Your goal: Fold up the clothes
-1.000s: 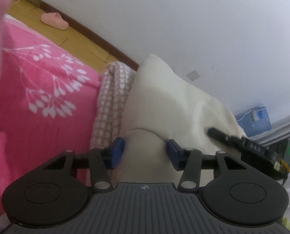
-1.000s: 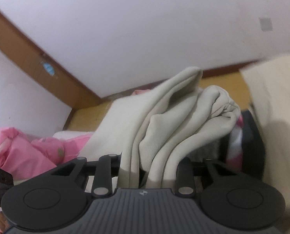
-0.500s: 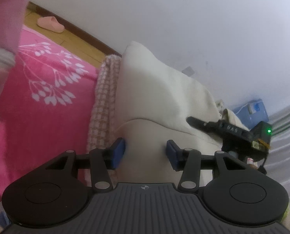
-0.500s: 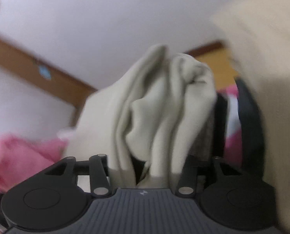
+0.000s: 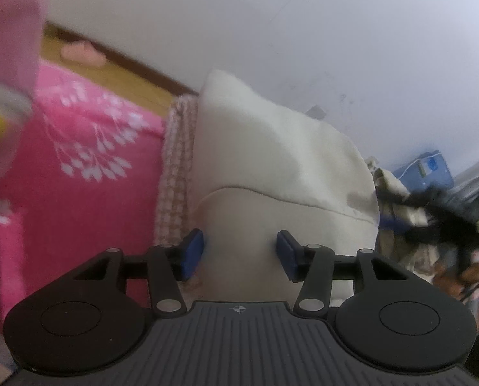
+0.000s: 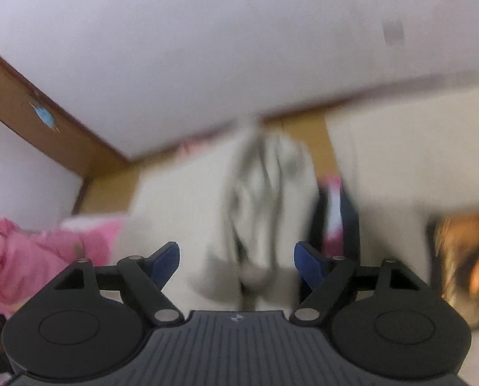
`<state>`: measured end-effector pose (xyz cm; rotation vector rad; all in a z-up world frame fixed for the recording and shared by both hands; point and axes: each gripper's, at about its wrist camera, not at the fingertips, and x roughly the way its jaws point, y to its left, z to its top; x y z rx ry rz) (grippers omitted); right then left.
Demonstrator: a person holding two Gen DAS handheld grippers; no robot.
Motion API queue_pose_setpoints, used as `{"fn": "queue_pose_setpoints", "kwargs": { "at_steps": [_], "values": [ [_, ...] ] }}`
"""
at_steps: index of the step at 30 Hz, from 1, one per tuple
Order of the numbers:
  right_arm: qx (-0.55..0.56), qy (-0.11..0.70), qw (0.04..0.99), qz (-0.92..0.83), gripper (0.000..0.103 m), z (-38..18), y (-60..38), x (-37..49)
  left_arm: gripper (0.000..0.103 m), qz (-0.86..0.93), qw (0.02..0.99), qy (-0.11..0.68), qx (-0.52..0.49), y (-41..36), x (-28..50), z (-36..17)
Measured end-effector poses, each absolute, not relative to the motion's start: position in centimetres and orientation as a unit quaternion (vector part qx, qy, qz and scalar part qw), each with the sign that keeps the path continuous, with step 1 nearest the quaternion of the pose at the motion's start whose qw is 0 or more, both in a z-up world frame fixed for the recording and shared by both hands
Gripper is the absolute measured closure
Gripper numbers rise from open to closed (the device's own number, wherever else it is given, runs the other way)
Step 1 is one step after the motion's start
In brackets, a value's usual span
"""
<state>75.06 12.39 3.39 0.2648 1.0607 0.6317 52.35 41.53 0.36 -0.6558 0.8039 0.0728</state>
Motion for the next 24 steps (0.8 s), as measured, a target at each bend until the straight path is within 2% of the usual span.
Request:
{"fn": "queue_pose_setpoints", "kwargs": {
  "at_steps": [3,5,7,10,13,17,24],
  "values": [
    [0.102,0.442,0.831,0.32,0.021,6.2,14.6,76.7,0.054,0.038,0.895,0.352,-0.27,40.9,52.2,2.6],
    [0.075,0.442,0.825,0.345,0.022,6.4,17.7,78.7,0.054,0.02,0.902,0.347,-0.256,40.1,53.3,3.0],
    [0.027,0.454,0.816,0.357,0.039,5.3,21.5,80.0,0.054,0.018,0.903,0.361,-0.234,39.0,54.3,2.5],
    [-0.029,0.477,0.809,0.341,0.05,2.9,25.4,81.9,0.055,0.036,0.901,0.395,-0.178,36.8,55.1,0.8],
    [-0.069,0.509,0.793,0.329,0.061,-1.4,27.8,83.1,0.054,0.042,0.903,0.39,-0.173,35.9,54.2,0.1],
    [-0.105,0.476,0.799,0.352,0.062,-5.0,29.0,82.6,0.054,0.049,0.903,0.385,-0.185,35.9,53.3,-0.5],
    [-0.105,0.426,0.79,0.429,0.064,0.3,30.8,78.9,0.053,0.058,0.898,0.381,-0.213,36.3,52.1,-1.0]
  ]
}}
